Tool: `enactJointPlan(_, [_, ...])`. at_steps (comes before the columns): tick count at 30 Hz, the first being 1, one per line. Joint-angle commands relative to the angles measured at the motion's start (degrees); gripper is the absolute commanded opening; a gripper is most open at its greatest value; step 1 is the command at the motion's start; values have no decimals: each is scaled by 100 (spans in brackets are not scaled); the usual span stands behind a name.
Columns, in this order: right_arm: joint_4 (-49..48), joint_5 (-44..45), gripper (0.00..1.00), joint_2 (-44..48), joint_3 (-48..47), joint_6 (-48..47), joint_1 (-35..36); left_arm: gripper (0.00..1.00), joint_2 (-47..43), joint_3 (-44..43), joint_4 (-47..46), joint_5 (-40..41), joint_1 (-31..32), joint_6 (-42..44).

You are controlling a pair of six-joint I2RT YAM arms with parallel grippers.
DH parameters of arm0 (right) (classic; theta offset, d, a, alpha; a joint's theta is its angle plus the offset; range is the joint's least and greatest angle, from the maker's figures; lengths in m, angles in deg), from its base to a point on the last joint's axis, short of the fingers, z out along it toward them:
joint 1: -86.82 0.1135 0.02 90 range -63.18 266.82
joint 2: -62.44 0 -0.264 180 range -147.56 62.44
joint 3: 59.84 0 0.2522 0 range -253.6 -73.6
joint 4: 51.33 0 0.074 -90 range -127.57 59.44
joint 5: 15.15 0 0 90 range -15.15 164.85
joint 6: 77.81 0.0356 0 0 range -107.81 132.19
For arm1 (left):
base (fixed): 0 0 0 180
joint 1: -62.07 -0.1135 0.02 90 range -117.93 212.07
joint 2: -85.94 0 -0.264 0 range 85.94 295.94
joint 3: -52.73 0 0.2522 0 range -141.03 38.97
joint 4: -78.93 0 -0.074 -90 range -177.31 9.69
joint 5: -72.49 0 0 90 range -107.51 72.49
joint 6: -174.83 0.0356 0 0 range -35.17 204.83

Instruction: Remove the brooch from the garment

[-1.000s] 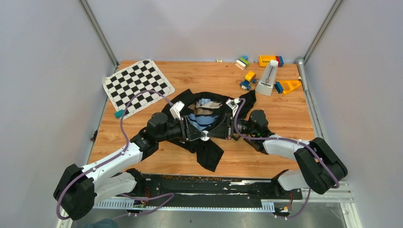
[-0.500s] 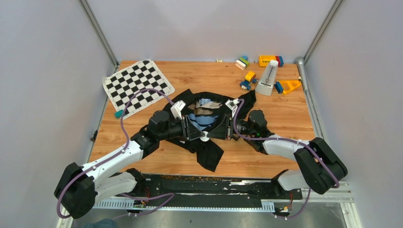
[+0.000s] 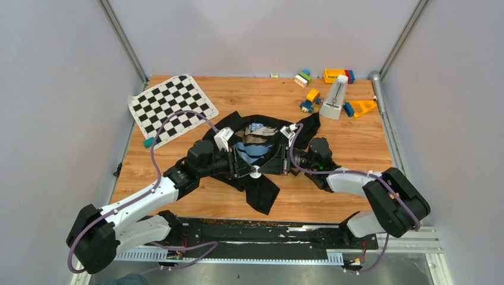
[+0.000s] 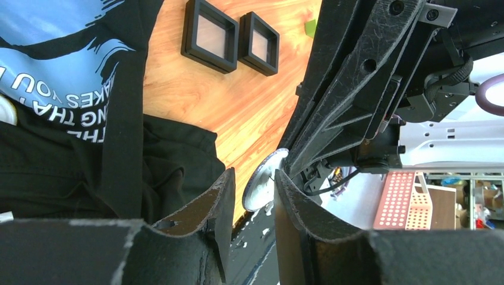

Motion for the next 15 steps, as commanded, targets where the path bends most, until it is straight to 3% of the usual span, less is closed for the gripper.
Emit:
enactJointPlan(1, [-751,-208,0,10,-79,353,56,36,-83,-143,172,247,67,346])
enactJointPlan(15, [-837,-344,0,-191,-233,943,41,26,18,-325,734,752,311,1049])
